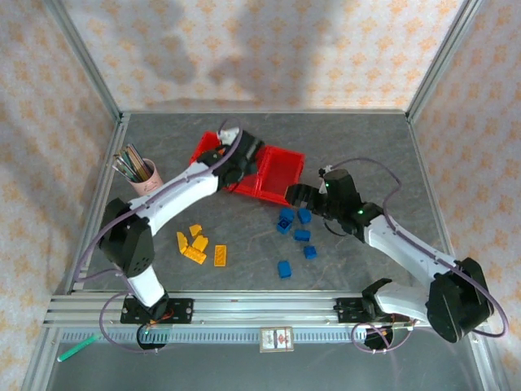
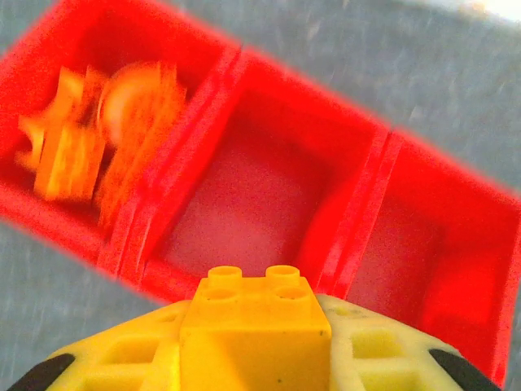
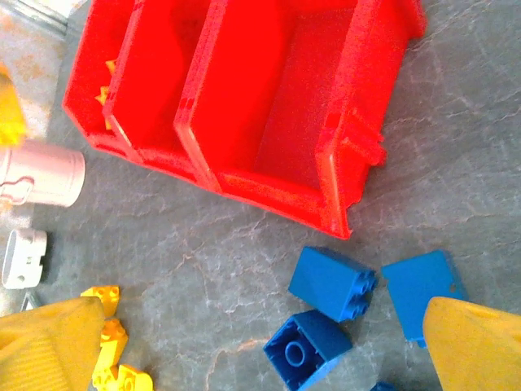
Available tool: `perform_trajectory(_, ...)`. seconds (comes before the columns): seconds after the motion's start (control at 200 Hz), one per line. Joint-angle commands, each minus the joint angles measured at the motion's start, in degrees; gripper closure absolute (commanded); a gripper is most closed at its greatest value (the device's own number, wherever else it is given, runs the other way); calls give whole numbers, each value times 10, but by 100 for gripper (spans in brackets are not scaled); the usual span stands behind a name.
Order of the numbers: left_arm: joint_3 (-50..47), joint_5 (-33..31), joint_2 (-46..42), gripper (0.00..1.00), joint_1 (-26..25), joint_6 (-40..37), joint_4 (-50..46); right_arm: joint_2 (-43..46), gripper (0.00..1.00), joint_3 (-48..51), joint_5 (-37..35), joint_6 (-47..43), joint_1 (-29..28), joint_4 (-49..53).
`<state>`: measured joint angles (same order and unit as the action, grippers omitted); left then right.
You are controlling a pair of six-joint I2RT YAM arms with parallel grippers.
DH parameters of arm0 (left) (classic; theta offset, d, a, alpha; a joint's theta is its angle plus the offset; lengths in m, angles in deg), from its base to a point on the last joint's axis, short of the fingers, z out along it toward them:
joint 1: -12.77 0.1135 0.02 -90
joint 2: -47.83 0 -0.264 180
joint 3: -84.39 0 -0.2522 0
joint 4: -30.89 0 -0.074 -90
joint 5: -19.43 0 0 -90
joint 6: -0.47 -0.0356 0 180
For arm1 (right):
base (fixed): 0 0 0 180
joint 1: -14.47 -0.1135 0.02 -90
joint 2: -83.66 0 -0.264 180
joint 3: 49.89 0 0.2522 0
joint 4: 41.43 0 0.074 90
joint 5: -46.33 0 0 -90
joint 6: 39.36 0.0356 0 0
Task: Sort the legos into containers by color
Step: Place the lego in the container.
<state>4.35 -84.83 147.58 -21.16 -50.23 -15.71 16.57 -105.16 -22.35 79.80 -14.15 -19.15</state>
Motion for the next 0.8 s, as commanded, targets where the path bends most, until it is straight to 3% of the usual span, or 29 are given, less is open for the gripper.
perform_trajectory(0.0, 65, 3, 77, 69, 20, -78, -5, -23, 0, -30, 5, 8, 10, -9)
perform_trajectory(0.32, 215, 4, 250, 68, 58, -113, -21, -31, 0, -48, -13, 7, 17, -6)
perform_trajectory(0.395, 216, 28, 257, 59, 67, -115, -15, -30, 0, -44, -12, 6, 17, -5)
perform_trajectory(0.496, 222, 42, 247, 48, 70, -127, -22, -30, 0, -44, -8, 6, 17, 2)
perform_trajectory(0.681, 185, 99, 181, 43, 70, -123, -20, -23, 0, -41, 6, 2, 17, -2)
perform_trajectory(0.796, 109, 125, 104, 43, 68, -106, -8, -21, 0, -46, 18, -12, 15, 7)
